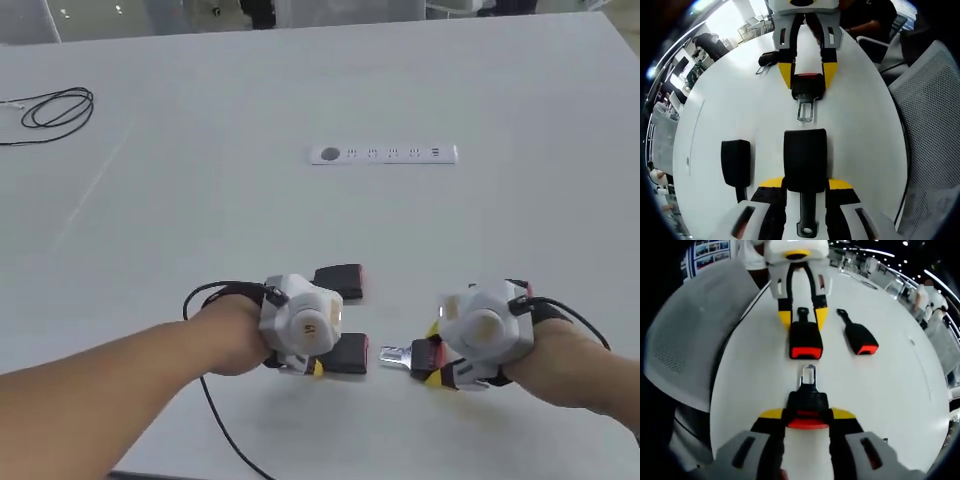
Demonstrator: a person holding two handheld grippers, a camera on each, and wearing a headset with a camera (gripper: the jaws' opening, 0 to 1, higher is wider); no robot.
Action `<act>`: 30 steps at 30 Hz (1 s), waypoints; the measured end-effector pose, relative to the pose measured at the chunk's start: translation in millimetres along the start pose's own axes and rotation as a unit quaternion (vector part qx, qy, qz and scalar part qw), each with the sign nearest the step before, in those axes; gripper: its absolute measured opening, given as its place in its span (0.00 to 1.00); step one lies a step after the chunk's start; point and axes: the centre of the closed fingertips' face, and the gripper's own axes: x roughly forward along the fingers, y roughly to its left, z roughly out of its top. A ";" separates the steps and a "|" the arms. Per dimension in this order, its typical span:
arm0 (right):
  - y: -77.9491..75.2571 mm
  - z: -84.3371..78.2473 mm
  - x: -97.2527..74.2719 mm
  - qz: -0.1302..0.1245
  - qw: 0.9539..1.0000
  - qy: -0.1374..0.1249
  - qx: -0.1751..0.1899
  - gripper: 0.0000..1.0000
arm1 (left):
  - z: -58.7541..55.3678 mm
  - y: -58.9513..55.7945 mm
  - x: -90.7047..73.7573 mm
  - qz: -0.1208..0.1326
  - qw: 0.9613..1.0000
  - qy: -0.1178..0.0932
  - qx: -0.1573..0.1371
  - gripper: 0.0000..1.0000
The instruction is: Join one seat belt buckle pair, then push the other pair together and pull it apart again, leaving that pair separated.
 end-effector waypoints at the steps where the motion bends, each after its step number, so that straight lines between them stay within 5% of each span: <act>1: -0.7 1.4 0.9 0.000 1.000 0.000 0.000 0.33 | 0.0 -0.3 -0.2 0.000 1.000 0.000 0.001 0.30; 18: 3.1 12.7 5.7 0.000 1.000 0.005 -0.014 0.33 | -1.0 -0.8 0.6 -0.004 1.000 0.009 0.008 0.30; 30: 2.7 21.6 11.2 -0.003 1.000 -0.015 -0.005 0.33 | 1.4 -3.8 1.0 -0.006 1.000 0.001 0.008 0.29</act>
